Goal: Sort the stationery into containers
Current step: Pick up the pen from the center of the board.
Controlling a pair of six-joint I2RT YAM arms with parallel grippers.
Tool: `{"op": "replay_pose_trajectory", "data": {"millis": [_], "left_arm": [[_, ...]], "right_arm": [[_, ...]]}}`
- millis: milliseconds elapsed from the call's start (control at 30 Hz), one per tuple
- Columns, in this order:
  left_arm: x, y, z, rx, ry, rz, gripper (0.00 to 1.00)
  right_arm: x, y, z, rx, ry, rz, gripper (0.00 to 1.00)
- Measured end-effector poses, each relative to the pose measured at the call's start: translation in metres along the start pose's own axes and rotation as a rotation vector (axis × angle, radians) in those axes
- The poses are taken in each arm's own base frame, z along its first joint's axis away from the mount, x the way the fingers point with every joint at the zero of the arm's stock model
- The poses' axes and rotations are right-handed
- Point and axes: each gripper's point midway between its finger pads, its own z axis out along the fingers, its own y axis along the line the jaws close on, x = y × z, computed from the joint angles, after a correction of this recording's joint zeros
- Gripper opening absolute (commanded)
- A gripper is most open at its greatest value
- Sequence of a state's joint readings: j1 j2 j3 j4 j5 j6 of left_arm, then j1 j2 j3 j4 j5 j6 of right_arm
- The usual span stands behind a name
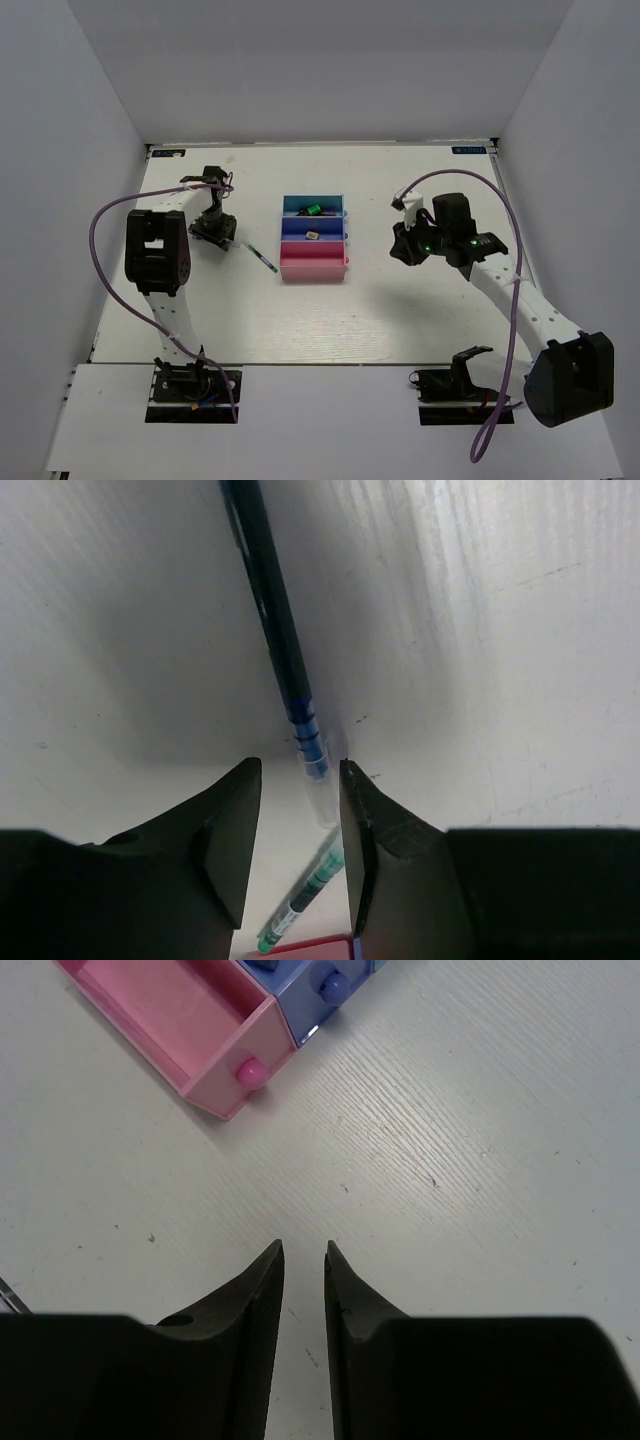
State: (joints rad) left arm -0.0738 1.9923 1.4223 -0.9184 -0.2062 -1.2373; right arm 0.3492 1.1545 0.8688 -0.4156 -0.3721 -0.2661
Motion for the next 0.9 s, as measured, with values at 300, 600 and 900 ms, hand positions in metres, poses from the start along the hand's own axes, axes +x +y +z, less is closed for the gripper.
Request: {"op": "replay_pose_trajectory", "data": {"millis": [300,600,900], "left_arm": [[0.003,0.007,0.005,-0.034,0.009,-0.002,0.14],[0.009,0.026,0.0,-0.013,0.019,0.05,0.0],[0.039,0.006,-0.101,0.319,-0.074,0.302,0.0]], "right_arm": [[0.0,-0.006,-0.003,0.013,-0.007,0.014,0.26],[-0.002,-0.007,-0.007,0.008,-0.025,0.021,0.26],[0.0,-0.004,-0.006,-0.012,-0.025,0.027,0.26]]}}
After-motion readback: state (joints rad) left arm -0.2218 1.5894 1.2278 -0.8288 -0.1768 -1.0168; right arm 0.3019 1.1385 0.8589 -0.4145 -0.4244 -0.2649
